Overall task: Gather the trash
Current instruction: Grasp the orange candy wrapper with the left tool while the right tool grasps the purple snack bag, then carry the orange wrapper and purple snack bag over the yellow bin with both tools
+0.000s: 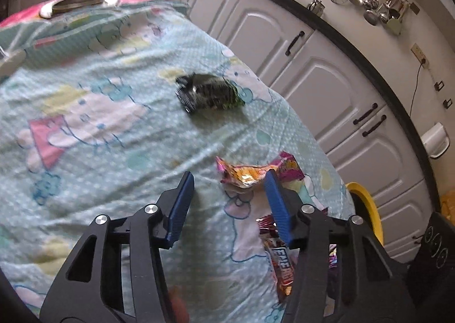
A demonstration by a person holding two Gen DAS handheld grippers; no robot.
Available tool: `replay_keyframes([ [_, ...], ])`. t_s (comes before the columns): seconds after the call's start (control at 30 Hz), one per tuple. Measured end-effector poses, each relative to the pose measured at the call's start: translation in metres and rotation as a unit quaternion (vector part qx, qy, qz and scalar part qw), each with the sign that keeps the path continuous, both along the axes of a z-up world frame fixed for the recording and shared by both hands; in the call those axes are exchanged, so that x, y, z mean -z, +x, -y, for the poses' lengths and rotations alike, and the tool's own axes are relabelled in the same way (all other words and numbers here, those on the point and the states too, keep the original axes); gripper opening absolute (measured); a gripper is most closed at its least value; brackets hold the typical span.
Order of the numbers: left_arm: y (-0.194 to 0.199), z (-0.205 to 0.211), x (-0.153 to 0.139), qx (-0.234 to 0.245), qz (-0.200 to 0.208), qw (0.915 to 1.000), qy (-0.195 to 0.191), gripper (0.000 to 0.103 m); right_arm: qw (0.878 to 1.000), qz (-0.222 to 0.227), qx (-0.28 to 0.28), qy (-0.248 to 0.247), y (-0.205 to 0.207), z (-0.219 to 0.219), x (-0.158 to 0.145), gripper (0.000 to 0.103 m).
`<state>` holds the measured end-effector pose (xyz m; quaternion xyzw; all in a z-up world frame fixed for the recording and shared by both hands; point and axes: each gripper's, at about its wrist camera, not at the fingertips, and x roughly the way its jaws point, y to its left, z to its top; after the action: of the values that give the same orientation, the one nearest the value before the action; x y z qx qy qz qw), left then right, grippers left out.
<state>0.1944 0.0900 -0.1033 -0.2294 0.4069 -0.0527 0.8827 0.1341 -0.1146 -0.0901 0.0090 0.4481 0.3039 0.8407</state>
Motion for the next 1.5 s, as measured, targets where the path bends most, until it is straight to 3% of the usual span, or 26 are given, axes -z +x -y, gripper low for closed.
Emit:
replay_keyframes([
  [0.17, 0.008, 0.005, 0.002, -0.002, -0.003, 1.0, 0.001, 0.044, 1.0, 0.0, -0.001, 0.002, -0.002, 0.003, 0.0, 0.036],
  [0.5, 0.013, 0.006, 0.008, -0.013, -0.012, 0.9998, -0.003, 0.008, 1.0, -0.004, 0.005, 0.009, -0.002, 0.01, 0.0, 0.029],
  [0.67, 0.009, 0.004, 0.005, -0.019, -0.001, 0.9998, -0.001, 0.005, 1.0, -0.004, 0.008, 0.011, -0.003, 0.014, 0.0, 0.026],
  [1.0, -0.007, 0.01, -0.038, -0.021, 0.065, 0.9969, 0.038, 0.004, 0.999, 0.006, 0.029, 0.026, -0.001, 0.034, -0.015, 0.025],
  [1.5, -0.017, 0.054, -0.065, 0.02, 0.093, 0.9929, 0.072, 0.004, 0.994, 0.051, 0.095, 0.03, 0.0, 0.097, -0.047, 0.025],
])
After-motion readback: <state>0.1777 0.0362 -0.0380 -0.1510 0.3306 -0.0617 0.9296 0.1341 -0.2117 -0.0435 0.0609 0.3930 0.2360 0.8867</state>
